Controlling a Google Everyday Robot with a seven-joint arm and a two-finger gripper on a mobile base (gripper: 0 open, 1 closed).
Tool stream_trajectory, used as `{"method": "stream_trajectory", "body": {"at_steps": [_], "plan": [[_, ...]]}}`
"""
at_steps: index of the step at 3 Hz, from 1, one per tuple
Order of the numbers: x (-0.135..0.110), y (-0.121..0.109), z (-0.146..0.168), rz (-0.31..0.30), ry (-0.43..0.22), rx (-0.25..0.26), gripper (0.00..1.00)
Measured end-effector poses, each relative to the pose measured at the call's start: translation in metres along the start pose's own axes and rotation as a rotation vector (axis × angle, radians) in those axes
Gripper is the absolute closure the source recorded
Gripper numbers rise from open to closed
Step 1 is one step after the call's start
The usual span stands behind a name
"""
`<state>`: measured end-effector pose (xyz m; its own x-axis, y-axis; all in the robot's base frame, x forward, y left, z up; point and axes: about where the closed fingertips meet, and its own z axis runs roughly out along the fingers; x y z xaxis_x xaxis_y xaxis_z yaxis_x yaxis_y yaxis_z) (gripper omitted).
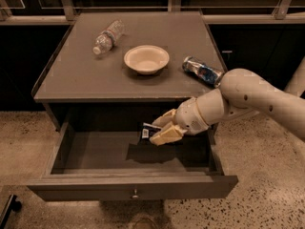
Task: Place rxbar blueberry into top drawer
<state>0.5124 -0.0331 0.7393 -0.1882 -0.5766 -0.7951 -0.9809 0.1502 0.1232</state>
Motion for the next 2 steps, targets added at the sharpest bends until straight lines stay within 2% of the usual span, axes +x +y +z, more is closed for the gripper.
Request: {"method": "stream_trajectory", "body": {"at_steps": [1, 2], "plan": [[0.019, -0.013, 0.022, 0.066, 0.024, 0.028, 1.0], [0.033, -0.029, 0.044, 0.103, 0.064, 0.053, 1.0]]}}
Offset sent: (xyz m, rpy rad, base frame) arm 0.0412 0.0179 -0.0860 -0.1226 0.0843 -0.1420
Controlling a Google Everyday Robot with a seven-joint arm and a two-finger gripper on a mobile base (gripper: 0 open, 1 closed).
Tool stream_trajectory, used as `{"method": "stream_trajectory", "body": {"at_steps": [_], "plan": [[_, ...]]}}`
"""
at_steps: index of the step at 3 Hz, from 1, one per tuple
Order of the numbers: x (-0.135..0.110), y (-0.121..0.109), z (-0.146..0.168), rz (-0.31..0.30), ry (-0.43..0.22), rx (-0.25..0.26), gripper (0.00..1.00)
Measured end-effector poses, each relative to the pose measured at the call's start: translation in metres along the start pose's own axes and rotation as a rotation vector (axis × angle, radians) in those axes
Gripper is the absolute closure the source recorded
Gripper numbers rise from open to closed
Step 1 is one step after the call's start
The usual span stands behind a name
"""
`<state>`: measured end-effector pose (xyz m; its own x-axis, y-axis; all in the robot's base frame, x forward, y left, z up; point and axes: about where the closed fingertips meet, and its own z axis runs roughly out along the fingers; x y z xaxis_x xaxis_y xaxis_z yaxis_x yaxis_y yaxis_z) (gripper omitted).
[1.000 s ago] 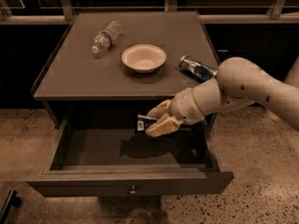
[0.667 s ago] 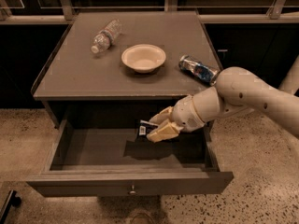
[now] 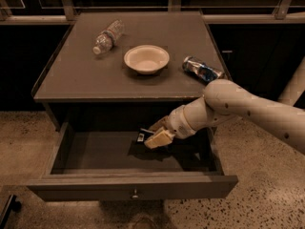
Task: Place rxbar blueberry into top drawer
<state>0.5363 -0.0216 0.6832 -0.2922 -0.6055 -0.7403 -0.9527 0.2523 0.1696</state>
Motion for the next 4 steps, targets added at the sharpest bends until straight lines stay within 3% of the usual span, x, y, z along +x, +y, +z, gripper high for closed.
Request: {"method": "stream_trajectory", "body": {"at_steps": [2, 3, 4], "plan": [[0.024, -0.009, 0.022, 0.076, 0.038, 0.024, 1.0], [0.024, -0.009, 0.022, 0.077, 0.038, 0.025, 0.82], [0.024, -0.009, 0.022, 0.077, 0.038, 0.024, 0.58]]}}
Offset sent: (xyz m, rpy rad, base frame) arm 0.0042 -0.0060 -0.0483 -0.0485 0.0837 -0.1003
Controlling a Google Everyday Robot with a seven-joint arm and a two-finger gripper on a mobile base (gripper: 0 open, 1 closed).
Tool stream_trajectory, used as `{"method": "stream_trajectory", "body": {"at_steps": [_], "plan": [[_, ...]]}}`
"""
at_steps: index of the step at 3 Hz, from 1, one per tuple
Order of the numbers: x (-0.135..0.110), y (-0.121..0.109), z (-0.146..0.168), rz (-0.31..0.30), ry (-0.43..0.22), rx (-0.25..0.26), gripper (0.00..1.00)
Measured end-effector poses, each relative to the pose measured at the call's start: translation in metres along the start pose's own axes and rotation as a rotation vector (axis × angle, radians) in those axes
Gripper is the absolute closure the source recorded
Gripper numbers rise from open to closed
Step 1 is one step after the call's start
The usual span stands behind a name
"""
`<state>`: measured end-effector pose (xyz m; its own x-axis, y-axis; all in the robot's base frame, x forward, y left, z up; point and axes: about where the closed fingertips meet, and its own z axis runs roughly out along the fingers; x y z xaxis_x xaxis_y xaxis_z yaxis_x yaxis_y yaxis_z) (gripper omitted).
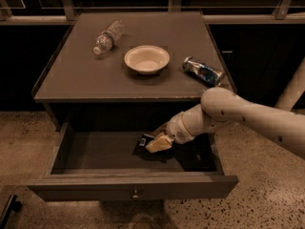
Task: Place rxbar blueberry into top drawer
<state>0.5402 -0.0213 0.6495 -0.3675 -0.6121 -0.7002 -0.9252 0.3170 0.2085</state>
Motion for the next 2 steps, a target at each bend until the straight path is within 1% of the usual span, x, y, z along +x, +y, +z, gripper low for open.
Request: {"method": "stream_trajectory", "body": {"at_steps": [2], "plan": [[0.0, 0.0, 0.0001, 0.0, 0.0, 0.0, 0.13]]}}
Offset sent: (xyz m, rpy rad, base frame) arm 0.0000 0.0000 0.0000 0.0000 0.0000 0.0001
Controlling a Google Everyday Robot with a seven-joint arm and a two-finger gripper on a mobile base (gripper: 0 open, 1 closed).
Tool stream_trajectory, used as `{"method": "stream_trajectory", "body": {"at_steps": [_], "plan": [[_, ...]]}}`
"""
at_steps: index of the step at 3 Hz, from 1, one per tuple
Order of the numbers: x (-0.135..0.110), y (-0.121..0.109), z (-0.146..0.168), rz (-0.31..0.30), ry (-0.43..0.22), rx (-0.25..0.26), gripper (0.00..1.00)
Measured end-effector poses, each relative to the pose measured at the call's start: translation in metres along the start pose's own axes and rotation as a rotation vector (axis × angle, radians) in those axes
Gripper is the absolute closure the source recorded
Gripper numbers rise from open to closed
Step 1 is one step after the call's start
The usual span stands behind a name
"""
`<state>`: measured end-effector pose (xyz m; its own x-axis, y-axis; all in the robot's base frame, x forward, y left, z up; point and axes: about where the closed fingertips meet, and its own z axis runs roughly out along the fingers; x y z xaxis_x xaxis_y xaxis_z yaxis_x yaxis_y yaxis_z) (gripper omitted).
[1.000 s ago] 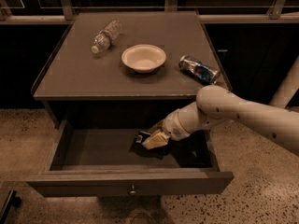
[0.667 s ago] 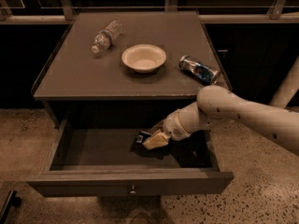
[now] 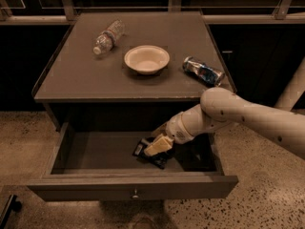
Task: Place rxbar blueberry into top drawer
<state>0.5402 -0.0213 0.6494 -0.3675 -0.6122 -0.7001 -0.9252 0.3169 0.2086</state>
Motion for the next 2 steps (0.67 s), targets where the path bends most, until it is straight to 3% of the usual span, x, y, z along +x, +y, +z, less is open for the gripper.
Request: {"method": "stream_trajectory", "body": {"at_steps": [1, 2], "plan": [[0.0, 0.0, 0.0001, 0.0, 0.0, 0.0, 0.0], [0.0, 0.0, 0.0001, 0.0, 0.0, 0.0, 0.0]]}}
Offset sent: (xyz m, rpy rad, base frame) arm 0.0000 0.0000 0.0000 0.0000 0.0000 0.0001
